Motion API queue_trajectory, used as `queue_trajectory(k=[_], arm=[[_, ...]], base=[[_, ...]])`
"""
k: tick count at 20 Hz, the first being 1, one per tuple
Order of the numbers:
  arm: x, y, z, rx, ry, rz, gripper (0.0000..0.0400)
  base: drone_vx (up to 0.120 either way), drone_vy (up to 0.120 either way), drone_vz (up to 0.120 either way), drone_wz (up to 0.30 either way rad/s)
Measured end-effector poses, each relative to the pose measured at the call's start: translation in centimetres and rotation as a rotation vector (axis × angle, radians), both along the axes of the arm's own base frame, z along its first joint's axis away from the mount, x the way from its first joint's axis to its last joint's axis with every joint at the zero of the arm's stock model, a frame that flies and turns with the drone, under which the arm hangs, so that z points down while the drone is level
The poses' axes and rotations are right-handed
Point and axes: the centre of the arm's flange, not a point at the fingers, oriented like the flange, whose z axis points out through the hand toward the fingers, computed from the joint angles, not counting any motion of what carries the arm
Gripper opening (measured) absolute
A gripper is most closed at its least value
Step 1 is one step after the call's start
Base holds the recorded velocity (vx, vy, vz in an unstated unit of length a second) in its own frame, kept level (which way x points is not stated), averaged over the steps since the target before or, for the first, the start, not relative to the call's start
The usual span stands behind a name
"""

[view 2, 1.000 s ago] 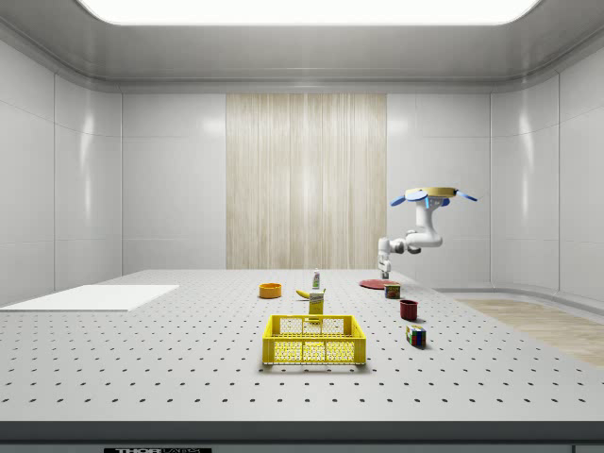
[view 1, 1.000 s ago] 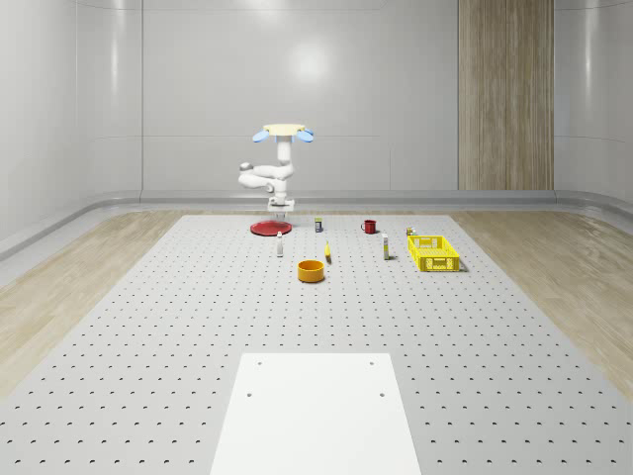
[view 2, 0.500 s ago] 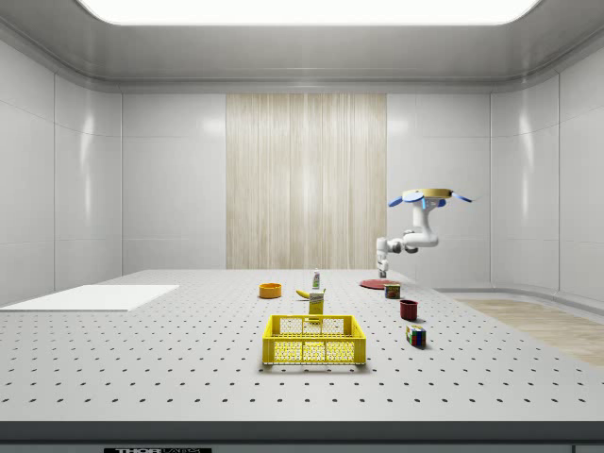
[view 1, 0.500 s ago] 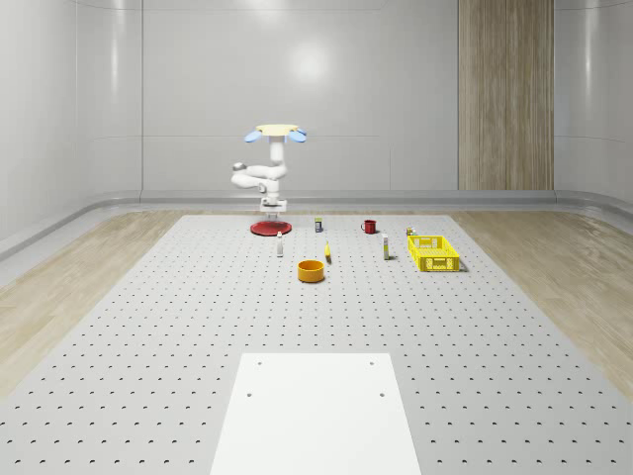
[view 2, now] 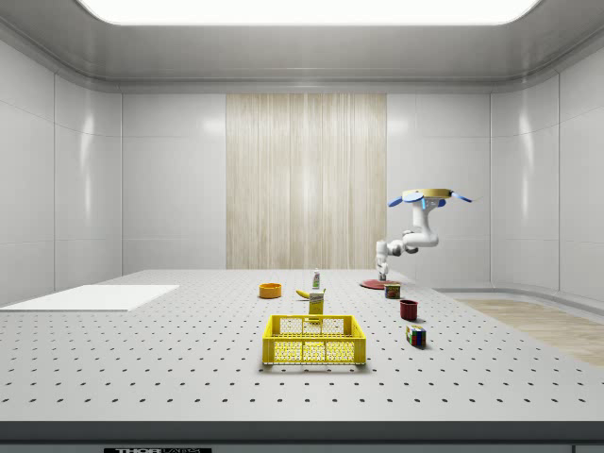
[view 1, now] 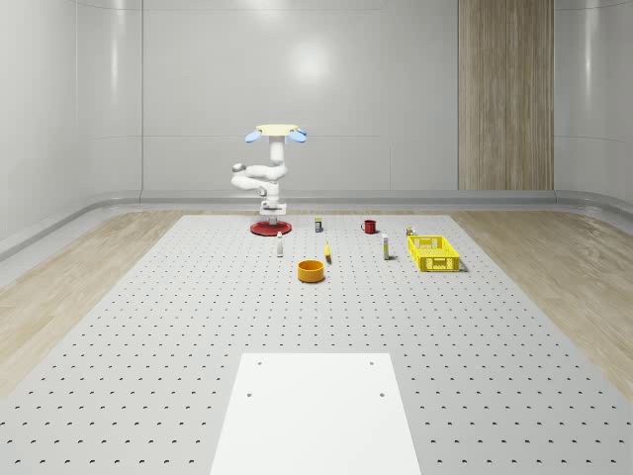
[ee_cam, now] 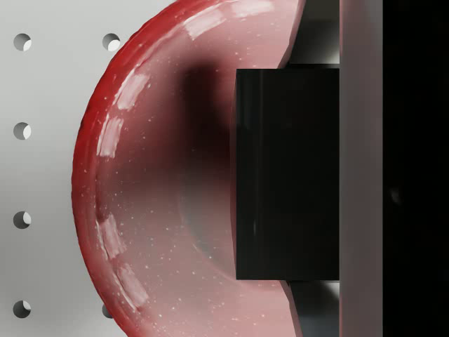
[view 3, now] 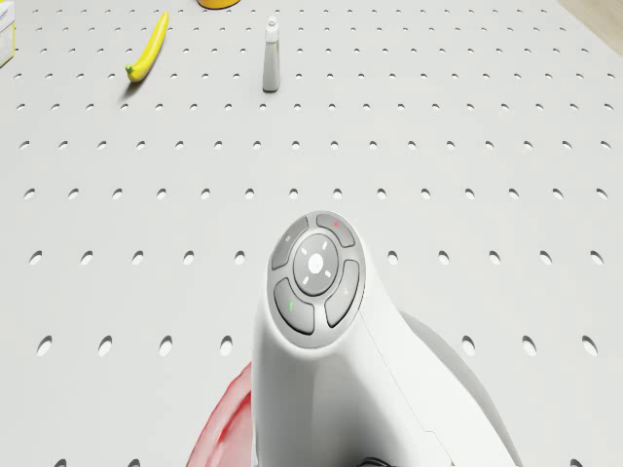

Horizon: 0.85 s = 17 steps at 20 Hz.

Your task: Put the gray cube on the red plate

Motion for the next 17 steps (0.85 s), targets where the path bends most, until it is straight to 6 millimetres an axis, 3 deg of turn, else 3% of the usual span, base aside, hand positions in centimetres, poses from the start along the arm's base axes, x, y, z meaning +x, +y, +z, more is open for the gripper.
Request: queue_trajectory(k=[1, 4, 7, 17], arm=[[0.0, 0.0, 0.3, 0.000, 0.000, 0.000, 0.0250], [0.0, 0.0, 1.1, 0.000, 0.000, 0.000, 0.0323], [0.0, 0.0, 0.9, 0.000, 0.000, 0.000, 0.0364], [0.0, 0.0, -1.7, 0.000, 0.000, 0.000, 0.0397]], base=[[0.000, 0.000, 0.000, 0.000], [0.000, 0.000, 0.000, 0.000], [0.000, 0.000, 0.000, 0.000], [0.000, 0.000, 0.000, 0.000]])
